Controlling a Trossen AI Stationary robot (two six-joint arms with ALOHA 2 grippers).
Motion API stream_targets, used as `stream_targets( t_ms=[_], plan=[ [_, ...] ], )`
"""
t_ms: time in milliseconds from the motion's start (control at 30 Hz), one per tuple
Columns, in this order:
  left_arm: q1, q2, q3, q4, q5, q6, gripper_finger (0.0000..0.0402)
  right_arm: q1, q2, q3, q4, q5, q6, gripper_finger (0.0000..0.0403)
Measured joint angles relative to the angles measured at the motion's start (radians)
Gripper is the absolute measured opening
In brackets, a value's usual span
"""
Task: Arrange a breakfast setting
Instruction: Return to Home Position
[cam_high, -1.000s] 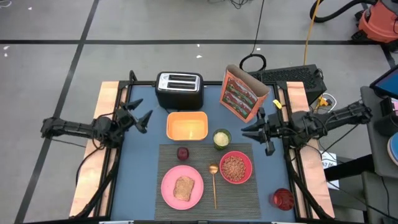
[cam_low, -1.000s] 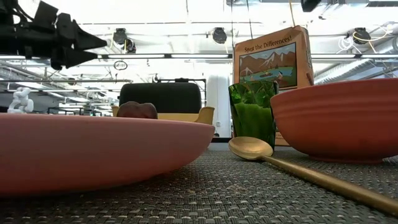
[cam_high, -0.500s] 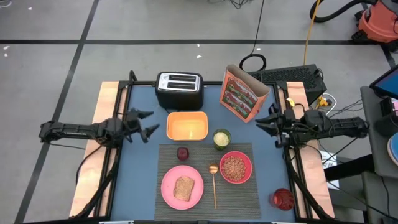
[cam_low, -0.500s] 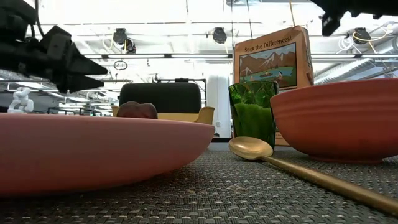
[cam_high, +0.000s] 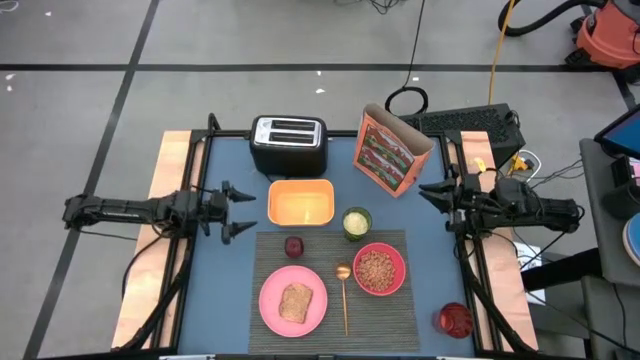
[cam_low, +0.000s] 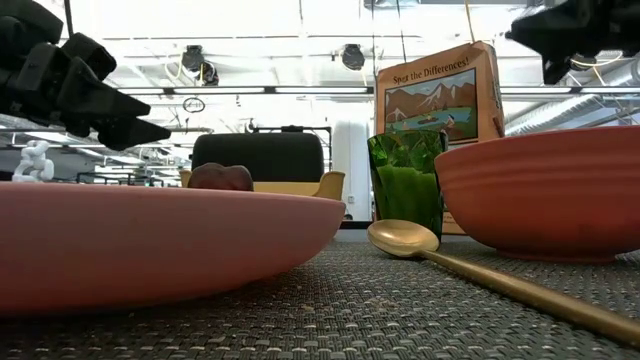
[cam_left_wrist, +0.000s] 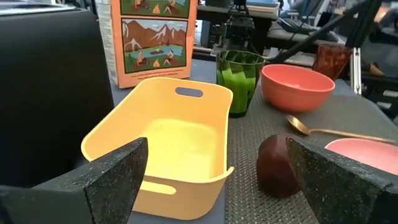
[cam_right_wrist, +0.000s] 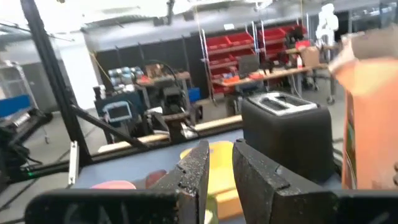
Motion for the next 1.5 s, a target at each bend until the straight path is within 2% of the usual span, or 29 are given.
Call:
stream_targets(
  t_ms=[267, 533, 900, 1100, 1500],
  plan=[
    [0.0, 0.0, 0.0, -0.003, -0.002, 0.054, 0.0388, 0.0, 0.005, -0.034, -0.062, 0.056, 0.019, 0.0063],
    [0.0, 0.0, 0.0, -0.005, -0.003, 0.061, 0.0388, 0.0, 0.004, -0.182, 0.081, 0.053, 0.0, 0.0063],
    [0.0, 0.0, -0.002, 0.033, -0.021, 0.091, 0.0388, 0.0, 0.004, -0.263, 0.116, 0.05, -0.005, 0.0063],
    [0.0, 0.0, -0.002, 0.039, -0.02, 0.086, 0.0388, 0.0, 0.005, -0.321, 0.225, 0.05, -0.089, 0.0063],
    [-0.001, -0.01, -0.002, 0.043, -0.019, 0.083, 0.0388, 0.0, 0.015, -0.323, 0.226, 0.052, -0.158, 0.0063]
  ],
)
